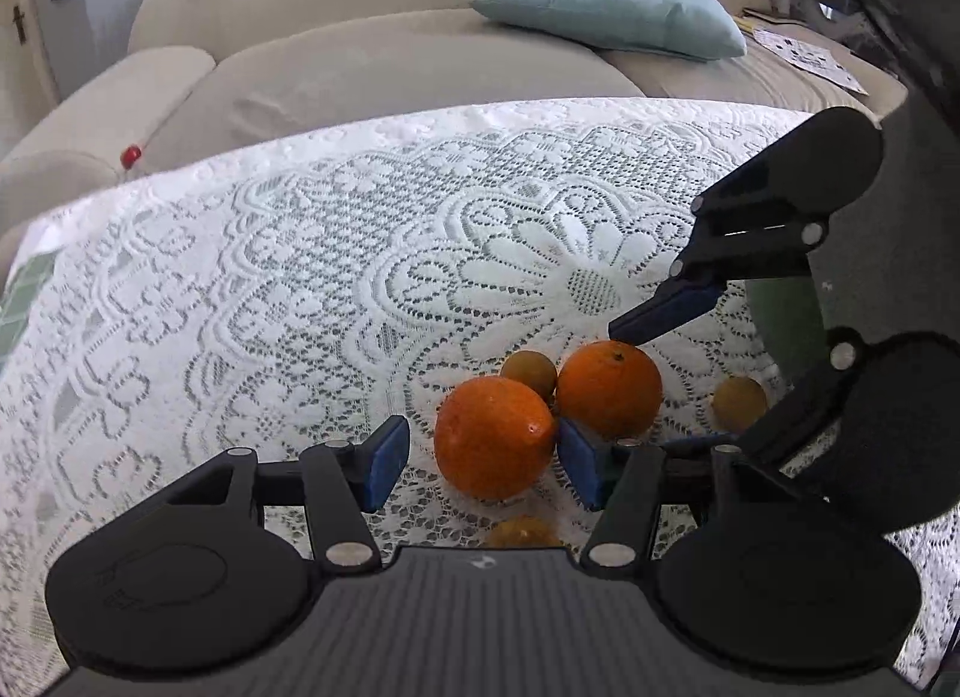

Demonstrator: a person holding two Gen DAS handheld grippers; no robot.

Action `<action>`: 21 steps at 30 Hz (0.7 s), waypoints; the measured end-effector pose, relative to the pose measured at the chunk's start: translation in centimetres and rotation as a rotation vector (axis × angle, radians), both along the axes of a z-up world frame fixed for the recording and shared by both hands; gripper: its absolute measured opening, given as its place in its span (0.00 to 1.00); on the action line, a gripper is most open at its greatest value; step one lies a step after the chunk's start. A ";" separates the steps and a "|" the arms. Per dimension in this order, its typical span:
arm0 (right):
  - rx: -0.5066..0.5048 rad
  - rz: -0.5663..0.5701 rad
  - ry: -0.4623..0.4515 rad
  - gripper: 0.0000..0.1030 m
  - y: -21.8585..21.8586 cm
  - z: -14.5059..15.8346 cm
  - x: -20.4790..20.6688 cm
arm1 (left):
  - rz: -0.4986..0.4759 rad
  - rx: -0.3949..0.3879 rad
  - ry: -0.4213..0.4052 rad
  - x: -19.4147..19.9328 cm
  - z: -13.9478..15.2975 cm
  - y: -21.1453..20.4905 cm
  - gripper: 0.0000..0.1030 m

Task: Organize fruits
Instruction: 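Grasp a mandarin with the left tool while the right tool grasps another mandarin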

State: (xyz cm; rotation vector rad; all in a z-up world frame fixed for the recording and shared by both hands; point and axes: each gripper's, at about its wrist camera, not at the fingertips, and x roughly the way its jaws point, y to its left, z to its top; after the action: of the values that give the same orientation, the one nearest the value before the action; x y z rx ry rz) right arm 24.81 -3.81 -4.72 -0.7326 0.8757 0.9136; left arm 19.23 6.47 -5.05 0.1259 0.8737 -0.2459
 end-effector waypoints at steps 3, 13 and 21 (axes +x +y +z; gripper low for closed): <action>-0.012 0.005 -0.003 0.47 0.1 -0.2 -0.1 | 0.010 -0.024 0.022 0.3 -0.7 0.3 0.62; -0.029 0.004 -0.034 0.42 0.3 -0.4 -0.3 | 0.029 -0.060 0.020 0.1 -1.0 0.3 0.49; -0.018 -0.010 -0.059 0.41 0.1 -0.2 -0.3 | 0.062 -0.051 0.008 -0.2 -0.4 0.2 0.48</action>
State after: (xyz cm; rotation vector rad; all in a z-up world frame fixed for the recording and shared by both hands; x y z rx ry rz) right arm 24.47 -3.76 -4.93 -0.7661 0.8361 0.8718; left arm 19.04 6.64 -5.45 0.0504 0.8775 -0.2106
